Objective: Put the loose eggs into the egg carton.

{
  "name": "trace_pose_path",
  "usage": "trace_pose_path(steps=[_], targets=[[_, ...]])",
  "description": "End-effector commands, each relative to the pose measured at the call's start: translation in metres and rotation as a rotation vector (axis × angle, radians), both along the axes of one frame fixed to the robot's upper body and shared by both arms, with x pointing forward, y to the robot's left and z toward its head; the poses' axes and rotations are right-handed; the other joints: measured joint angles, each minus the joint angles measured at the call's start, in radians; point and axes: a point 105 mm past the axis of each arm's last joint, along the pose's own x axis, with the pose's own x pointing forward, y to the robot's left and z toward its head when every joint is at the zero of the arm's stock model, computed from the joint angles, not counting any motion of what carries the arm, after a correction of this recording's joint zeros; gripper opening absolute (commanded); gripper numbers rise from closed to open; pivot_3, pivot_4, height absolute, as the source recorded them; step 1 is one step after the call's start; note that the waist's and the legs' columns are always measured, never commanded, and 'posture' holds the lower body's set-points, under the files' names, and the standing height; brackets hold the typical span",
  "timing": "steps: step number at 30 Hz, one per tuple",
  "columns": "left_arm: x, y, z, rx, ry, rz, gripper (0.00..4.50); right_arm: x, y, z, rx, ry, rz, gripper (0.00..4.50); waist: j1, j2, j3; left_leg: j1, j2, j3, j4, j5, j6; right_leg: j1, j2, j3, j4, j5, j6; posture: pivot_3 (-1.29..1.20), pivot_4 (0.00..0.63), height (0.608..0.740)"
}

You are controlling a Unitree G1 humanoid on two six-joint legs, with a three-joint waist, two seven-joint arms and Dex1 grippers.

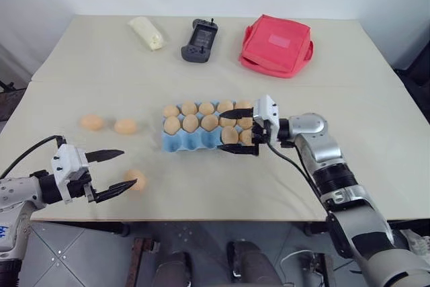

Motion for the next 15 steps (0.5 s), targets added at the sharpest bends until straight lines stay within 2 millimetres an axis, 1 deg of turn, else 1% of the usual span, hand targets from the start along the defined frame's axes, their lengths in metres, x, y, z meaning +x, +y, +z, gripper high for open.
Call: trace_pose_path(steps=[1, 4, 5, 6, 10, 11, 13, 15], targets=[[-0.004, 0.016, 0.015, 0.042, -0.051, 0.031, 4.42, -0.016, -0.021, 0.017, 0.019, -0.017, 0.036, 4.48, 0.006, 0.000, 0.000, 0.000, 0.000, 0.000, 0.000, 0.000, 0.000, 0.000, 0.000, -0.001, -0.001, 0.000, 0.000, 0.00, 0.150, 0.740], [-0.006, 0.040, 0.014, 0.089, -0.043, 0.086, 4.42, -0.028, -0.047, 0.024, 0.038, -0.112, 0.024, 4.48, 0.008, 0.000, 0.000, 0.000, 0.000, -0.001, 0.000, 0.000, 0.000, 0.001, -0.001, -0.001, -0.003, 0.000, 0.000, 0.00, 0.150, 0.740], [-0.008, 0.047, 0.013, 0.104, -0.036, 0.101, 4.42, -0.030, -0.055, 0.025, 0.039, -0.122, 0.018, 4.48, 0.009, 0.000, 0.000, 0.000, 0.000, 0.000, 0.000, 0.000, 0.000, 0.001, -0.001, -0.001, -0.003, 0.000, 0.000, 0.00, 0.150, 0.740], [-0.010, 0.053, 0.011, 0.118, -0.023, 0.110, 4.42, -0.033, -0.062, 0.022, 0.030, -0.097, 0.013, 4.48, 0.009, 0.000, 0.000, 0.000, 0.000, 0.000, 0.000, 0.000, 0.000, 0.001, -0.001, -0.001, -0.003, 0.000, 0.000, 0.00, 0.150, 0.740], [-0.019, 0.072, -0.001, 0.184, 0.044, 0.114, 4.42, -0.047, -0.076, 0.012, -0.014, -0.080, 0.036, 4.48, 0.000, 0.000, 0.000, 0.001, 0.000, 0.001, 0.000, 0.000, 0.000, 0.001, -0.001, -0.001, -0.003, 0.000, -0.001, 0.00, 0.150, 0.740], [-0.022, 0.074, -0.007, 0.204, 0.065, 0.107, 4.42, -0.050, -0.077, 0.010, -0.017, -0.082, 0.038, 4.48, -0.002, 0.000, 0.000, 0.002, 0.000, 0.002, 0.000, 0.000, 0.000, 0.001, -0.001, -0.001, -0.003, 0.000, -0.001, 0.00, 0.150, 0.740], [-0.024, 0.073, -0.013, 0.200, 0.092, 0.092, 4.42, -0.056, -0.078, 0.007, -0.011, -0.072, 0.044, 4.48, -0.002, 0.000, 0.000, 0.003, 0.000, 0.002, -0.001, 0.000, 0.000, 0.001, -0.001, -0.001, -0.003, -0.001, -0.001, 0.00, 0.150, 0.740], [-0.020, 0.062, -0.016, 0.177, 0.093, 0.060, 4.42, -0.060, -0.078, 0.002, -0.018, -0.052, 0.049, 4.48, 0.001, 0.001, 0.000, 0.002, 0.000, 0.002, -0.001, 0.000, 0.000, 0.001, -0.001, -0.001, -0.002, -0.001, -0.001, 0.00, 0.150, 0.740]])
